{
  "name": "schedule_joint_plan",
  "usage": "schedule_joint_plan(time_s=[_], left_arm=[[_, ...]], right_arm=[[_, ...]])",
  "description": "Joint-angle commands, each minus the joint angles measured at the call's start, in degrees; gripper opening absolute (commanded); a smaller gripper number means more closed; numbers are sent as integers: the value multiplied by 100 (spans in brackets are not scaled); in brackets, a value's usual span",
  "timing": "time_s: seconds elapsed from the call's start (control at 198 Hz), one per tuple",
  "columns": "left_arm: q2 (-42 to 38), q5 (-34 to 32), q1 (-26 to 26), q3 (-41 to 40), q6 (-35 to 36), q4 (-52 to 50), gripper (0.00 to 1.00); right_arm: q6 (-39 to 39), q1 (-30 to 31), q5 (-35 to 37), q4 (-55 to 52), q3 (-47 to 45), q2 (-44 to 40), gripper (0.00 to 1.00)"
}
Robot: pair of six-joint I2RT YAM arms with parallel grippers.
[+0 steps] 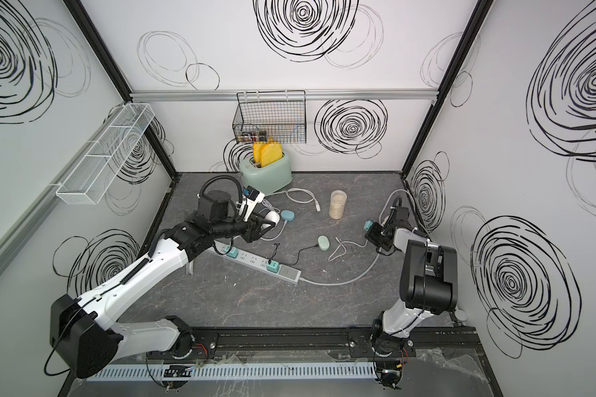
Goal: Charge the bluetooth headset
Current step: Place the plug at the center of the board, then pick up the charging cable from the center of the board.
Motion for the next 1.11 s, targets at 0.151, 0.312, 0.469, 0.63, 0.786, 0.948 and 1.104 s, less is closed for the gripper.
schedule_joint_plan(time_s=[0.151, 0.312, 0.469, 0.63, 0.786, 0.948, 1.104], left_arm=[[-16, -10, -36, -1, 79, 123, 31], [-13, 17, -38, 0, 76, 117, 31], [-33, 34, -37, 9, 84, 105, 32], [-41, 76, -37, 8, 67, 105, 32], [-33, 85, -48, 7, 67, 105, 32], [-31, 87, -48, 16, 76, 82, 32], [-33, 130, -45, 25, 67, 90, 32]], right_arm=[[-37, -7, 89, -27, 275, 419, 4], [-73, 216, 540, -177, 198, -132, 41], [-268, 771, 946, -254, 157, -1105, 44], [-1042, 1281, 708, -70, 325, -1207, 37], [-1512, 1435, 597, -879, 1059, -453, 37], [-2027, 1719, 696, -1127, 1284, -18, 38], [-2036, 1861, 866, -1225, 1320, 182, 35]])
